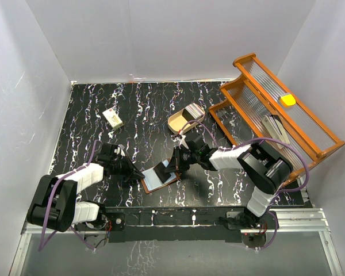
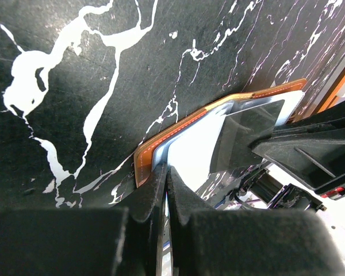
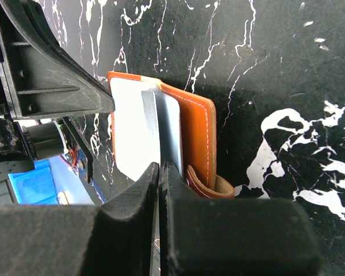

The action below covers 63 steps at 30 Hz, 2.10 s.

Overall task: Put the credit cards into the card holder
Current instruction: Insert the credit card into the card holder.

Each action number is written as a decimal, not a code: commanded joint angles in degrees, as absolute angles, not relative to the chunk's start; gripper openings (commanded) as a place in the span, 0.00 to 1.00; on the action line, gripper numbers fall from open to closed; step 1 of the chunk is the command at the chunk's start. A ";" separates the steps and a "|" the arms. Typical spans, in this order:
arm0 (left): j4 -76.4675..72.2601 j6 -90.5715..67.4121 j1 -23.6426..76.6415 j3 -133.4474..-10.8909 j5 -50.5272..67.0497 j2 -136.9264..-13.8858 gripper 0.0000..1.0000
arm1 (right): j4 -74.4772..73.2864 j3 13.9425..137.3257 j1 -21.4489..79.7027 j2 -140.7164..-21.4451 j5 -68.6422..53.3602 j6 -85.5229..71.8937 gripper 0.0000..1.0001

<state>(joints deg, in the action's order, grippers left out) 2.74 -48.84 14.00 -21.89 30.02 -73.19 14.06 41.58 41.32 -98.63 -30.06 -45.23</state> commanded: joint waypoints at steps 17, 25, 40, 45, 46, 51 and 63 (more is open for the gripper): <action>5.23 -49.67 14.13 -19.62 28.05 -71.86 0.00 | 19.51 38.48 45.85 -97.72 -21.20 -50.07 0.03; 9.12 -48.88 14.06 -23.33 26.84 -69.69 0.18 | 5.83 44.72 46.01 -94.72 -17.64 -42.20 0.28; 14.78 -47.44 14.11 -25.36 24.69 -64.28 0.43 | 2.25 49.48 46.82 -97.80 -21.18 -38.76 0.41; 11.13 -48.84 14.10 -22.77 26.68 -64.73 0.42 | 2.46 50.58 47.79 -99.39 -21.62 -38.59 0.42; 10.73 -48.86 14.08 -22.54 26.84 -64.98 0.41 | 2.46 50.78 48.03 -99.40 -21.62 -38.58 0.42; 9.14 -48.83 14.07 -22.23 27.35 -65.88 0.36 | 2.71 51.52 48.83 -101.29 -21.69 -38.58 0.42; 6.33 -49.30 14.07 -22.20 28.65 -68.06 0.28 | 3.03 53.81 50.67 -103.25 -22.56 -38.91 0.34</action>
<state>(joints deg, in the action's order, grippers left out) 7.01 -49.01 14.04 -22.46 26.74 -67.92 2.35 51.70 49.52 -102.08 -22.52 -39.44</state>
